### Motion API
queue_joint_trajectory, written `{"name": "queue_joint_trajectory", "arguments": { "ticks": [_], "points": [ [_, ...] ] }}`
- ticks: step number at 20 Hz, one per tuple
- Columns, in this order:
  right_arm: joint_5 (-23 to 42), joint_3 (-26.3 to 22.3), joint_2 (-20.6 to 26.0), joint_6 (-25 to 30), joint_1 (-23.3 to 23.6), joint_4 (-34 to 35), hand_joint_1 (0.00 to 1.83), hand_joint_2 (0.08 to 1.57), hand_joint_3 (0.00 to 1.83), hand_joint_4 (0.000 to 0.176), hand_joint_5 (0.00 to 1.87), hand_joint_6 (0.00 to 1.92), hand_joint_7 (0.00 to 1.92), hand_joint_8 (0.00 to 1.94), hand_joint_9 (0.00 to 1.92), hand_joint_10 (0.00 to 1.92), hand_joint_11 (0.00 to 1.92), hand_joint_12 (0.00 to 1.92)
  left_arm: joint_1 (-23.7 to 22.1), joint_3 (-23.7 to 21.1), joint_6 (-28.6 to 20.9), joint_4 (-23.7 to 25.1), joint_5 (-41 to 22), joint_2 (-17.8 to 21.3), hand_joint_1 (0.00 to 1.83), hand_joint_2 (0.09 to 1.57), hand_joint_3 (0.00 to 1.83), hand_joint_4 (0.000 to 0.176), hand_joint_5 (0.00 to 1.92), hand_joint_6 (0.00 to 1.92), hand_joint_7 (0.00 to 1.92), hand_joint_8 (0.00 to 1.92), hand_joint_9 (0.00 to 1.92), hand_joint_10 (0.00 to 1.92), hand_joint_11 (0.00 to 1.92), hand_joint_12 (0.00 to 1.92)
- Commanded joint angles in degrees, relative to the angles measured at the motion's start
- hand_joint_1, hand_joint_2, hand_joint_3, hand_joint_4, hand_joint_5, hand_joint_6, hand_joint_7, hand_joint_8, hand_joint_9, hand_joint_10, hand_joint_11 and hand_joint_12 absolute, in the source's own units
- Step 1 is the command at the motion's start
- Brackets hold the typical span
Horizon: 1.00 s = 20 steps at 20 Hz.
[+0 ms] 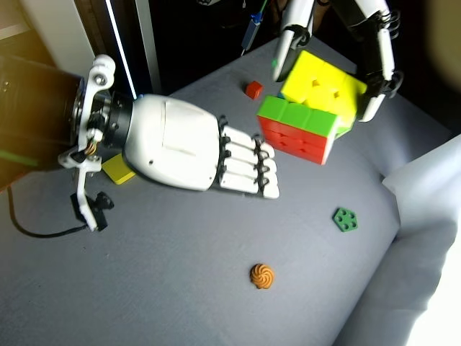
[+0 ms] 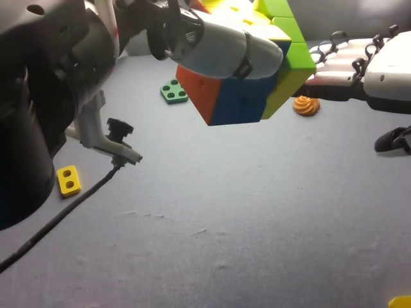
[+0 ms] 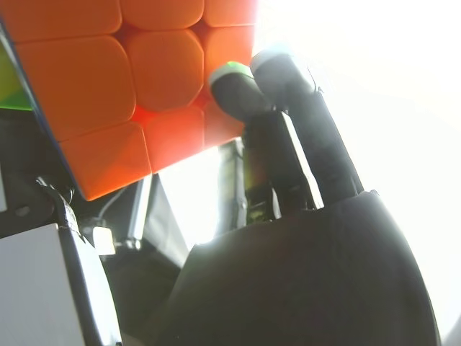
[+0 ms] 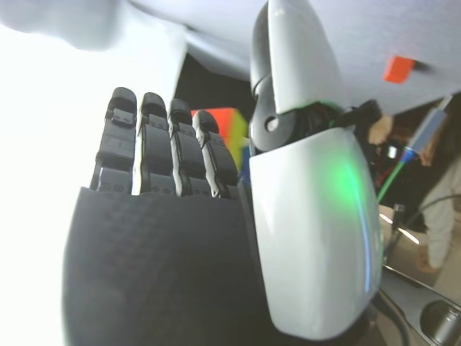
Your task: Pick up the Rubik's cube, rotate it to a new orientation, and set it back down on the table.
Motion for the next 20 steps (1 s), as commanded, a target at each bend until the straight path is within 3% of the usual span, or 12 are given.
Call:
{"name": "queue_joint_trajectory", "arguments": {
  "ticks": [1, 4, 7, 11, 12, 13, 14, 15, 16, 18, 20],
  "points": [
    [3.1, -0.2, -0.2, -0.2, 0.6, 1.8, 1.42, 1.0, 0.0, 0.0, 0.0, 0.0, 0.0, 0.0, 0.0, 0.0, 0.0, 0.0, -1.1, -0.2, -0.9, 5.9, -0.5, -0.1, 1.1, 1.34, 0.0, 0.0, 0.59, 1.45, 0.64, 1.75, 0.64, 1.77, 0.64, 1.92],
    [3.1, -0.2, -0.1, -0.2, 0.7, 1.8, 1.45, 1.02, 0.0, 0.0, 0.0, 0.0, 0.0, 0.0, 0.0, 0.0, 0.0, 0.0, -1.1, -0.2, -0.8, 5.7, -0.5, -0.1, 1.05, 1.37, 0.01, 0.0, 0.56, 1.56, 0.59, 1.78, 0.61, 1.79, 0.59, 1.92],
    [3.2, -0.5, 0.2, 0.1, 0.7, 1.8, 1.45, 1.01, 0.0, 0.0, 0.0, 0.0, 0.0, 0.0, 0.0, 0.0, 0.0, 0.0, -1.1, -0.2, -0.7, 5.7, -0.5, 0.1, 1.1, 1.32, 0.0, 0.0, 0.63, 1.45, 0.67, 1.65, 0.64, 1.68, 0.56, 1.92],
    [4.6, -4.3, 4.2, 0.2, 0.5, 1.8, 1.44, 1.0, 0.0, 0.0, 0.0, 0.0, 0.0, 0.0, 0.0, 0.0, 0.0, 0.0, -1.1, -0.2, -0.6, 5.5, -0.5, 0.1, 1.09, 1.33, 0.0, 0.0, 0.6, 1.5, 0.67, 1.65, 0.62, 1.66, 0.53, 1.92],
    [5.2, -5.8, 5.9, 0.4, 0.2, 1.8, 1.46, 1.01, 0.0, 0.0, 0.0, 0.0, 0.0, 0.0, 0.0, 0.0, 0.0, 0.0, -1.1, -0.2, -0.6, 5.5, -0.5, 0.1, 1.08, 1.34, 0.0, 0.0, 0.56, 1.53, 0.66, 1.68, 0.66, 1.65, 0.59, 1.9],
    [5.5, -6.9, 7.2, 0.5, 0.1, 1.7, 1.46, 1.02, 0.0, 0.0, 0.0, 0.0, 0.0, 0.0, 0.0, 0.0, 0.0, 0.0, -1.1, -0.2, -0.5, 5.5, -0.5, 0.1, 0.87, 1.39, 0.02, 0.0, 0.51, 1.7, 0.64, 1.66, 0.61, 1.72, 0.56, 1.92],
    [5.8, -7.8, 8.3, 1.0, 0.1, 1.1, 1.45, 1.01, 0.0, 0.0, 0.0, 0.0, 0.0, 0.0, 0.0, 0.0, 0.0, 0.0, -1.1, -0.3, -0.5, 5.5, -0.5, 0.1, 0.8, 1.39, 0.01, 0.052, 0.54, 1.71, 0.65, 1.7, 0.6, 1.79, 0.58, 1.92],
    [5.9, -8.4, 9.0, 1.4, 0.1, 0.6, 1.49, 1.01, 0.0, 0.0, 0.0, 0.0, 0.0, 0.0, 0.0, 0.0, 0.0, 0.0, -1.1, -0.3, -0.5, 5.5, -0.4, 0.1, 1.02, 1.34, 0.01, 0.011, 0.59, 1.56, 0.64, 1.68, 0.64, 1.74, 0.57, 1.92],
    [5.9, -8.6, 9.3, 2.3, 0.1, 0.1, 1.47, 1.01, 0.0, 0.0, 0.0, 0.0, 0.0, 0.0, 0.0, 0.0, 0.0, 0.0, -1.1, -0.3, -0.4, 5.5, -0.4, 0.1, 1.04, 1.37, 0.02, 0.0, 0.54, 1.59, 0.59, 1.77, 0.61, 1.77, 0.57, 1.92],
    [5.9, -8.6, 9.4, 8.1, 0.1, -3.8, 1.52, 1.02, 0.0, 0.0, 0.0, 0.0, 0.0, 0.0, 0.0, 0.0, 0.0, 0.0, -1.1, -0.3, -0.4, 5.5, -0.4, 0.1, 1.07, 1.35, 0.0, 0.0, 0.58, 1.52, 0.62, 1.74, 0.64, 1.76, 0.61, 1.92],
    [6.0, -8.7, 9.4, 8.8, 0.2, -4.2, 1.48, 1.01, 0.0, 0.0, 0.0, 0.0, 0.0, 0.0, 0.0, 0.0, 0.0, 0.0, -1.1, -0.3, -0.4, 5.5, -0.4, 0.1, 1.09, 1.33, 0.0, 0.0, 0.62, 1.48, 0.64, 1.68, 0.62, 1.77, 0.58, 1.92]
  ]
}}
